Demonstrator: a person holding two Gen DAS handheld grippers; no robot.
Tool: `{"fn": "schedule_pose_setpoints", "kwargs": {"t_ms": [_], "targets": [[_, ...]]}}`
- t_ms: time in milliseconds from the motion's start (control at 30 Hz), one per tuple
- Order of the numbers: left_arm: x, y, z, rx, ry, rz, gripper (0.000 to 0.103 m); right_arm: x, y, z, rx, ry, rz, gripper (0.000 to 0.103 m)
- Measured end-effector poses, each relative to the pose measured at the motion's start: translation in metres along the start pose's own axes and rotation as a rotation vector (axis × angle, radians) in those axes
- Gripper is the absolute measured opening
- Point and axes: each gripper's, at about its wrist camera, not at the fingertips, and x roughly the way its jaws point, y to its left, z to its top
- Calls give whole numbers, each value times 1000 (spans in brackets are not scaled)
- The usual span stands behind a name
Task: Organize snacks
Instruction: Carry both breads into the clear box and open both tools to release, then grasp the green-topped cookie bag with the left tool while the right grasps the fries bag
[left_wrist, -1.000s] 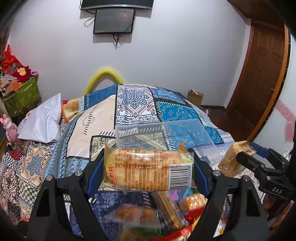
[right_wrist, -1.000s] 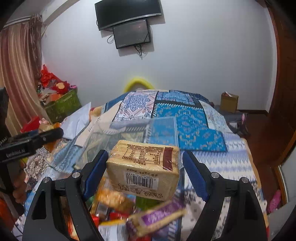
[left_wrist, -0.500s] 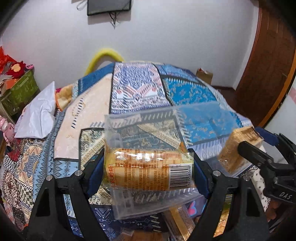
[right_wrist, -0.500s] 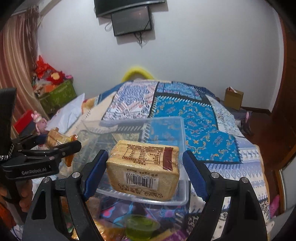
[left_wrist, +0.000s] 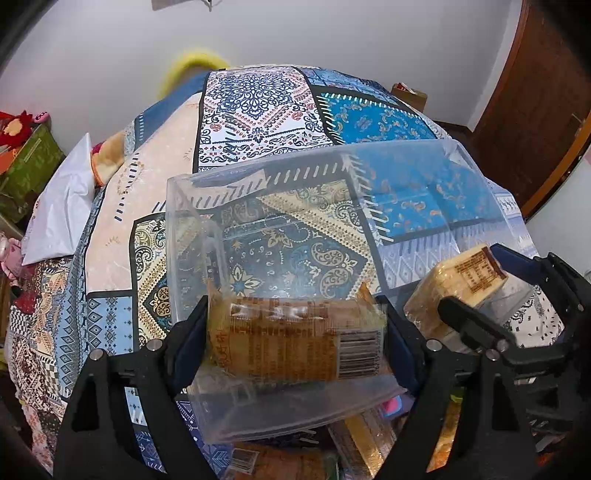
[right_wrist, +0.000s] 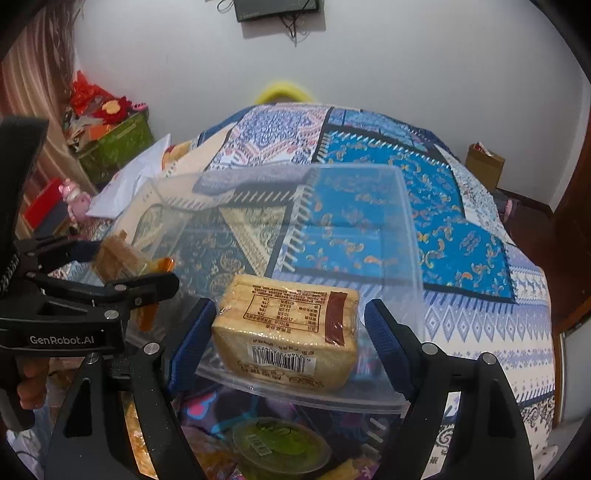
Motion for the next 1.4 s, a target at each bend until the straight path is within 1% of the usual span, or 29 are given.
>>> {"fn": "schedule_pose_setpoints", "kwargs": {"t_ms": [67,133,200,300,367,533,600,767,867,900,933,1000,1133,1200,1233,1400], "targets": [[1,-2,0,12,2,7,85,0,0,-2,-3,16,-3,82],[2,-2,0,23,8,-3,88,-1,0,-1,-2,16,2,81],[2,-1,0,31,7,-29,90,-2,-1,0,2,23,8,82],[-1,1,0,19,3,-37,90,-4,-3,-1,21,36,32,82],[-4,3,0,10,2,-62,90,-7,-4,-3,32,33,39,82],[-12,6,0,-15,-17,-91,90,-28,-3,-3,37,-8,36,83],[-16,8,2,-26,-33,-100,90,-37,-1,-2,27,-28,26,85],[-26,8,3,-29,-56,-98,90,-57,3,-3,6,-73,12,88],[-34,6,2,-22,-69,-119,90,-66,5,-4,-4,-93,-7,88],[-37,5,2,-19,-80,-123,90,-69,6,-5,-5,-98,-5,88],[-41,5,3,-21,-100,-112,90,-71,6,-5,-3,-103,-1,88],[-47,4,5,-20,-113,-87,90,-76,7,-6,-3,-112,3,88],[-63,7,3,-35,-131,-94,90,-86,10,-8,-12,-133,-9,88],[-74,9,-2,-35,-156,-80,90,-92,11,-12,-14,-139,-15,89],[-83,11,-7,-40,-176,-85,90,-95,12,-14,-16,-142,-20,89],[-115,23,-34,-65,-218,-110,90,-103,12,-28,-2,-134,-22,89]]}}
